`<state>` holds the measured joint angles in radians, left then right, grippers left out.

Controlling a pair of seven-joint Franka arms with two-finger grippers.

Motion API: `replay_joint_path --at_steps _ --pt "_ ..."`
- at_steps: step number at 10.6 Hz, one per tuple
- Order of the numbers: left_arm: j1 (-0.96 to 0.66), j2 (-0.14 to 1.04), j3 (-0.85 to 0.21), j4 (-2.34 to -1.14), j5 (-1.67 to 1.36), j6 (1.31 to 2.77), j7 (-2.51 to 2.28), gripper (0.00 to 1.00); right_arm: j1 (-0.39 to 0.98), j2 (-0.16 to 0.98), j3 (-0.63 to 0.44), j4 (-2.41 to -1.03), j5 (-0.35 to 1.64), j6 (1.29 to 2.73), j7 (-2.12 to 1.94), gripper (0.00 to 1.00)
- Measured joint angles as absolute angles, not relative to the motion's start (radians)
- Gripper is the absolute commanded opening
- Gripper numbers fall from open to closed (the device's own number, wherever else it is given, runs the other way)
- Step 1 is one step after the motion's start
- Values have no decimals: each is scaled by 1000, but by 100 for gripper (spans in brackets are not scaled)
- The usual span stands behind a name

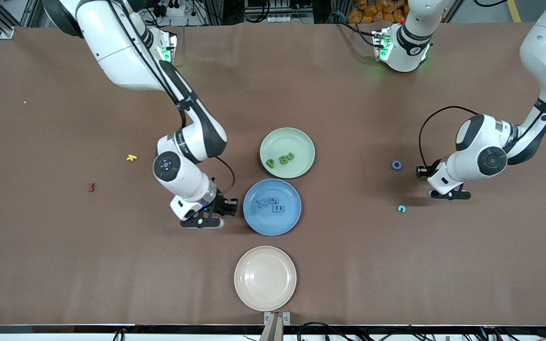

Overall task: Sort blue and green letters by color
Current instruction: 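Place the blue G on the blue plate while the left gripper lifts M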

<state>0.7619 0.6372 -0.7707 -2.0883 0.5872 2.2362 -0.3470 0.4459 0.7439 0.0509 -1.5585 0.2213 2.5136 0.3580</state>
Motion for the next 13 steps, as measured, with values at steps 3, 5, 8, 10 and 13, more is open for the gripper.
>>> replay_joint_path --at_steps 3,5,8,10,13 --pt "762 636 -771 -2089 588 2237 -347 0 475 772 85 -1508 222 2513 393 22" --pt "761 636 -773 -2088 588 2240 -347 0 501 793 89 -1498 222 2514 408 99" --pt "748 636 -836 -2072 588 2249 -370 0 539 800 109 -1491 224 2515 507 100" --pt "675 636 -860 -2037 588 2249 -440 0 544 800 111 -1481 224 2515 520 100" --pt "542 635 -864 -2016 588 2248 -631 0 498 783 104 -1475 223 2488 475 100"
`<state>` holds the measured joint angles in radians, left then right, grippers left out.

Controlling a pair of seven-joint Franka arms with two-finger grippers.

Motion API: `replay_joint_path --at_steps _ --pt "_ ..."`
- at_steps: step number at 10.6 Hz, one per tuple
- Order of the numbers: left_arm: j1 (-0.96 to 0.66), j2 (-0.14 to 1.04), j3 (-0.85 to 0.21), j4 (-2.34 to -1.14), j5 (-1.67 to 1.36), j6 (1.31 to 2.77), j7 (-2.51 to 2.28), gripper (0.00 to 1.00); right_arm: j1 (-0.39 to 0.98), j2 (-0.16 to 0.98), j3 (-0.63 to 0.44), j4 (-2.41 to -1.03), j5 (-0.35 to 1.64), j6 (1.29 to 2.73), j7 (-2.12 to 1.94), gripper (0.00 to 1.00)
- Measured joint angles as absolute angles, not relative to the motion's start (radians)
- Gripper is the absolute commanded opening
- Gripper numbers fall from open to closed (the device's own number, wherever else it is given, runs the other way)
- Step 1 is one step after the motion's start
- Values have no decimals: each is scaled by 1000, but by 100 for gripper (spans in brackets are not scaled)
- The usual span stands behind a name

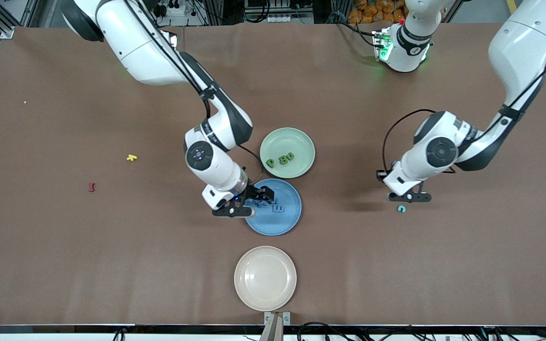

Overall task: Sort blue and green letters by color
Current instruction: 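Place the blue G on the blue plate while the left gripper lifts M, then release the green M on the green plate while the right gripper withdraws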

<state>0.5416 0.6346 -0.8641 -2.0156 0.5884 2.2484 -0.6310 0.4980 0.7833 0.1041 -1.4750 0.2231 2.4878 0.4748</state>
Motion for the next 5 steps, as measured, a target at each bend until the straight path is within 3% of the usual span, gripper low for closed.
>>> replay_joint_path --at_steps 5 --pt "330 634 -875 -1950 543 2249 -931 0 270 654 94 -1621 222 2418 110 100"
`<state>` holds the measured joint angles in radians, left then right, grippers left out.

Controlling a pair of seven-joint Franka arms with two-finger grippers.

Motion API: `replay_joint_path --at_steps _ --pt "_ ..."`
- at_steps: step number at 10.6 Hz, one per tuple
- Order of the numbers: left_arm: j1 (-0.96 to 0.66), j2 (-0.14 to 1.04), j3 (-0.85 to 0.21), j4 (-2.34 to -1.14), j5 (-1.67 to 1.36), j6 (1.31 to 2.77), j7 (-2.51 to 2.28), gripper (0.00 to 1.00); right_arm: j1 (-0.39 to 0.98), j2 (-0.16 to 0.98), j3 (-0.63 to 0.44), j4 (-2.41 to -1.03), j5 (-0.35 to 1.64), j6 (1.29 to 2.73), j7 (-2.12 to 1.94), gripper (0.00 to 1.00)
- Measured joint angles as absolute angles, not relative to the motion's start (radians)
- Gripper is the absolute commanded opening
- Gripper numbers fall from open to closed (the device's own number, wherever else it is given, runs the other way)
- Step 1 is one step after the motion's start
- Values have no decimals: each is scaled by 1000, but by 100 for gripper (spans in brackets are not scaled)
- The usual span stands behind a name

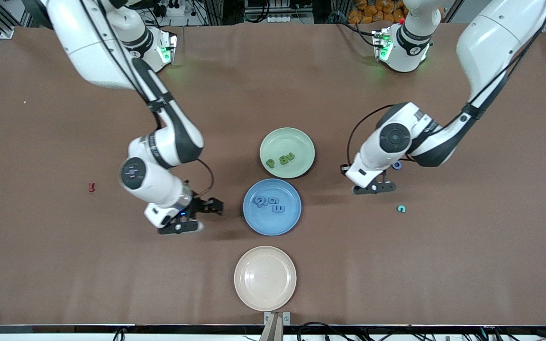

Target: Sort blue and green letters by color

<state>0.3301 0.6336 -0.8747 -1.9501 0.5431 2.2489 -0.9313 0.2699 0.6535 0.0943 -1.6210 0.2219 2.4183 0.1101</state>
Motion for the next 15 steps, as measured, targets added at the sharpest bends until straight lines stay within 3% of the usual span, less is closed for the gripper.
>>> replay_joint_path --at_steps 5,7,8,9,12,15 --pt "67 655 -862 -1843 530 2249 -1248 0 132 576 -58 -1741 39 2389 -68 100" --pt "-91 685 -765 -1778 530 2249 -1356 12 94 539 -104 -1751 -9 2329 -78 100" --pt "-184 697 -697 -1749 529 2249 -1404 49 78 509 -114 -1758 -15 2312 -81 100" --pt "-263 707 -642 -1726 528 2249 -1430 99 64 471 -116 -1766 -19 2293 -81 100" --pt "-328 721 -605 -1696 528 2249 -1453 100 51 329 -117 -1773 -20 2193 -81 100" --pt "-322 720 -601 -1628 528 2249 -1452 100 50 154 -116 -1752 -20 1964 -81 100"
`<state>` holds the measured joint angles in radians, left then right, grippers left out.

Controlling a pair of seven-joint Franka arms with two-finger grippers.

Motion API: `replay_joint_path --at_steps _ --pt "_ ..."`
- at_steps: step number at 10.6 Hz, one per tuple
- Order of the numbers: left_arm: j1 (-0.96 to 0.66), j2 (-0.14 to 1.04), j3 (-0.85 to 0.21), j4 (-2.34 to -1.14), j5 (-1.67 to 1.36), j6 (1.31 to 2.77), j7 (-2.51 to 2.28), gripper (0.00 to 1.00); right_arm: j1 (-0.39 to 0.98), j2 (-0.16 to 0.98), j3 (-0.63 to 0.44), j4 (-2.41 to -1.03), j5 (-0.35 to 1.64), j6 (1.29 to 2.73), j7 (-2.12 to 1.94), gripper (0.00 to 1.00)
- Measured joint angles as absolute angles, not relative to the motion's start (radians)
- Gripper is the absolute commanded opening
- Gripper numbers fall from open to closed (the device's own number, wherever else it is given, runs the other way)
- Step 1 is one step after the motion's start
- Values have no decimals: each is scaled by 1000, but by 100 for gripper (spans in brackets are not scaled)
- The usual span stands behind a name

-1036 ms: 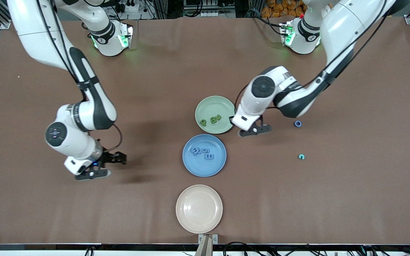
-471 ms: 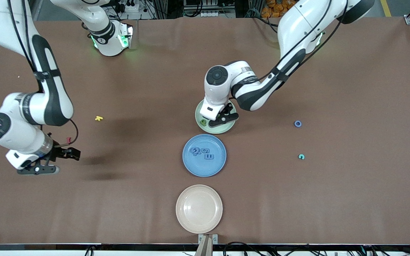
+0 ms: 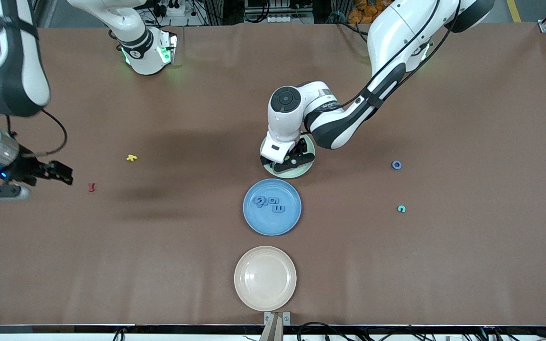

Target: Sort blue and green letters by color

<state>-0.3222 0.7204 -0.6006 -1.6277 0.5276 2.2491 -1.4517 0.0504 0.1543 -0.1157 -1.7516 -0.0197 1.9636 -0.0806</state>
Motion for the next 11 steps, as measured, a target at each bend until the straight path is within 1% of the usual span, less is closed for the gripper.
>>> replay_joint_path --at_steps 1,3,5,7,9,11 --pt "-320 717 -600 -1596 528 2249 -1448 100 50 116 -115 -1715 -20 1875 -80 100" --pt "-314 702 -600 -1543 528 2249 -1410 100 50 85 -115 -1579 -19 1669 -80 100" --pt "-308 677 -597 -1523 536 2249 -1365 100 50 77 -117 -1461 -19 1542 -79 100" --pt "-279 639 -591 -1519 544 2248 -1330 100 49 50 -128 -1424 -19 1497 -79 100" --pt "-235 602 -589 -1518 544 2248 -1278 100 48 25 -142 -1427 -7 1466 -79 100" --pt "-201 568 -589 -1518 544 2246 -1194 100 47 28 -145 -1448 6 1464 -79 100"
